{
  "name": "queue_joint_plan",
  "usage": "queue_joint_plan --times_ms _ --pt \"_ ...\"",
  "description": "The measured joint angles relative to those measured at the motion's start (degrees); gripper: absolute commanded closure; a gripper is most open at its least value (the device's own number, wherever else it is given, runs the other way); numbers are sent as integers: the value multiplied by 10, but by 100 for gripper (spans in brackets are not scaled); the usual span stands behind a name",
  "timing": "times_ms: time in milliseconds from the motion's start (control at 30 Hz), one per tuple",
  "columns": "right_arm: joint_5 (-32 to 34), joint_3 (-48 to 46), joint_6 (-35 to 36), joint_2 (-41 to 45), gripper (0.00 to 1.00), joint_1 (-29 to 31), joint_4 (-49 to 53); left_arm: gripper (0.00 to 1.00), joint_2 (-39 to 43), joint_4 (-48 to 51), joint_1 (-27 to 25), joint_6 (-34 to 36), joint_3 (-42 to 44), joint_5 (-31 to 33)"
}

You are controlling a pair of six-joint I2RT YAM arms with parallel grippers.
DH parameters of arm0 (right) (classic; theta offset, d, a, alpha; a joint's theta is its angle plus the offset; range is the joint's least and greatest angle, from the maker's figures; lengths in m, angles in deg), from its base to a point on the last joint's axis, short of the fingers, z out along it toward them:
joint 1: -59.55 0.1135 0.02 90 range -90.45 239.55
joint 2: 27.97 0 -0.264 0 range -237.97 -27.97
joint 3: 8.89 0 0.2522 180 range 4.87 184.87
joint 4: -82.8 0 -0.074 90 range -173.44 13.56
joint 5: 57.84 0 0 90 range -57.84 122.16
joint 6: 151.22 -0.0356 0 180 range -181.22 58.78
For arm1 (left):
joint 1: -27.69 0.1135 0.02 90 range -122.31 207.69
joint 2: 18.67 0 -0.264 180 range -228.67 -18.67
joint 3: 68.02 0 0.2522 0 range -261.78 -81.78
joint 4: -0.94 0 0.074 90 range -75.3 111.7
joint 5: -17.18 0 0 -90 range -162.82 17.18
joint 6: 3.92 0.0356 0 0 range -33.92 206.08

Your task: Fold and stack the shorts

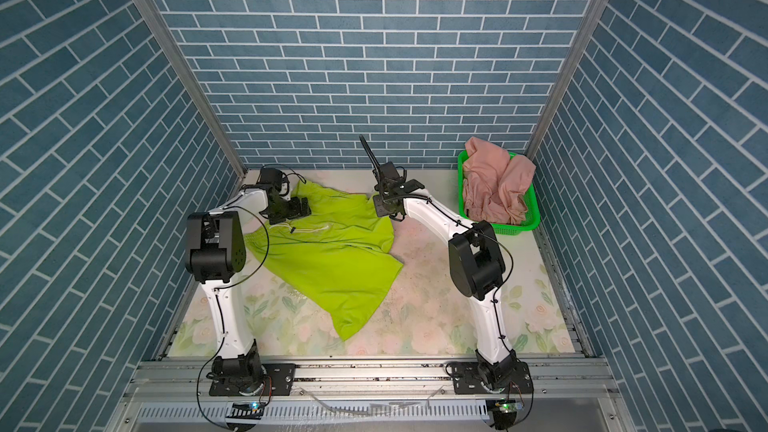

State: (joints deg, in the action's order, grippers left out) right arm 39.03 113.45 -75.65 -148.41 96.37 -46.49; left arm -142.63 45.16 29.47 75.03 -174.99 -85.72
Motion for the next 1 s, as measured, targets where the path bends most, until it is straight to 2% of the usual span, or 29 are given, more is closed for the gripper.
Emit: queue_joint_plan --times_ms 100,167,233,267,333,433,567,633,800,1000 --pt "0 97 16 -17 100 -8 92 0 0 6 1 0 -2 0" --pt "-1 197 28 -50 98 -13 163 0 0 10 1 1 -3 0" --pt "-4 283 42 -83 71 -17 221 0 0 13 1 2 -3 0" --pt "-8 313 47 -96 61 -20 244 0 0 14 1 2 -4 0" --pt "-22 319 58 -100 52 -28 266 0 0 17 1 3 -4 0" --pt "-53 240 68 -75 43 -45 250 0 0 19 1 4 -5 0" --pt "-115 66 52 -13 42 -79 176 0 0 23 2 4 -7 0" --pt "-132 15 41 4 41 -104 146 0 0 25 2 4 -7 -1" --pt "-122 -27 23 4 41 -157 88 0 0 30 2 4 -10 0" --pt "-153 -118 -10 5 41 -166 -8 0 0 36 2 4 -15 2"
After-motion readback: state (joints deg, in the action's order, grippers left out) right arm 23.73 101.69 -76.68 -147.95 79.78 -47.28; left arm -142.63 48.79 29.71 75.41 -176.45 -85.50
